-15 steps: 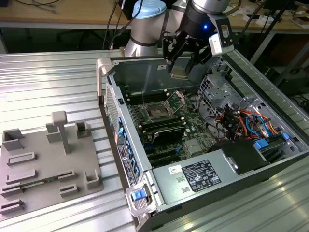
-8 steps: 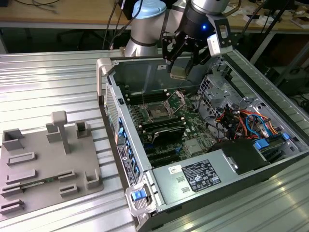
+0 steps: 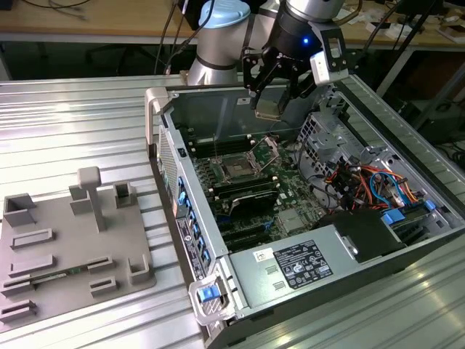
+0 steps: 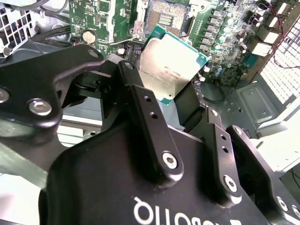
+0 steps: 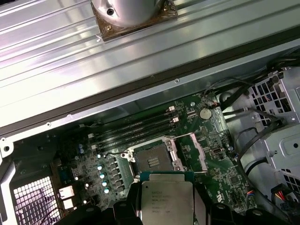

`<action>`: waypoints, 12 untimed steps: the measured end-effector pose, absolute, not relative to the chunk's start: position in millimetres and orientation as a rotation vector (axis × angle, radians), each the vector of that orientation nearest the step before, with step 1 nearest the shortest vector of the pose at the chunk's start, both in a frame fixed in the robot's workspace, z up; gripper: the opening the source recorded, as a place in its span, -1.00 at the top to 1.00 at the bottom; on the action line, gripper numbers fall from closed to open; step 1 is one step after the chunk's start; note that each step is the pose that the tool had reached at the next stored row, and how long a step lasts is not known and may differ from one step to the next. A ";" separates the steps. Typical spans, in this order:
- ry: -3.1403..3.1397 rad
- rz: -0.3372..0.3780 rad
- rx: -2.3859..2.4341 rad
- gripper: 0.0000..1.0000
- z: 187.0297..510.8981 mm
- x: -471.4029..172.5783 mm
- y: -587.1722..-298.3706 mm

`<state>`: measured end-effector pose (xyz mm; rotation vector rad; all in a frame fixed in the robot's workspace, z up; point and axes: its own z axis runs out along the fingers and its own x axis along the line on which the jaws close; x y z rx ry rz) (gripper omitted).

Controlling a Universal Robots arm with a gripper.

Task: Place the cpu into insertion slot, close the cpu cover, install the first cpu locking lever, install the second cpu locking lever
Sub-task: 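Place the cpu into insertion slot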

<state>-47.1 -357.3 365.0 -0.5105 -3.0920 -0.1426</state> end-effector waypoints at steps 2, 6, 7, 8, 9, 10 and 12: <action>-3.092 -0.143 -0.511 -0.09 365.0 -47.1 -357.3; -3.092 -0.143 -0.511 -0.09 365.0 -47.1 -357.3; -3.092 -0.143 -0.511 -0.09 365.0 -47.1 -357.3; -3.092 -0.143 -0.512 -0.09 365.0 -47.1 -357.3; -3.091 -0.143 -0.518 -0.09 365.0 -47.1 -357.3; -3.090 -0.143 -0.524 -0.09 365.0 -47.1 -357.3; -3.086 -0.143 -0.550 -0.09 364.8 -47.1 -357.3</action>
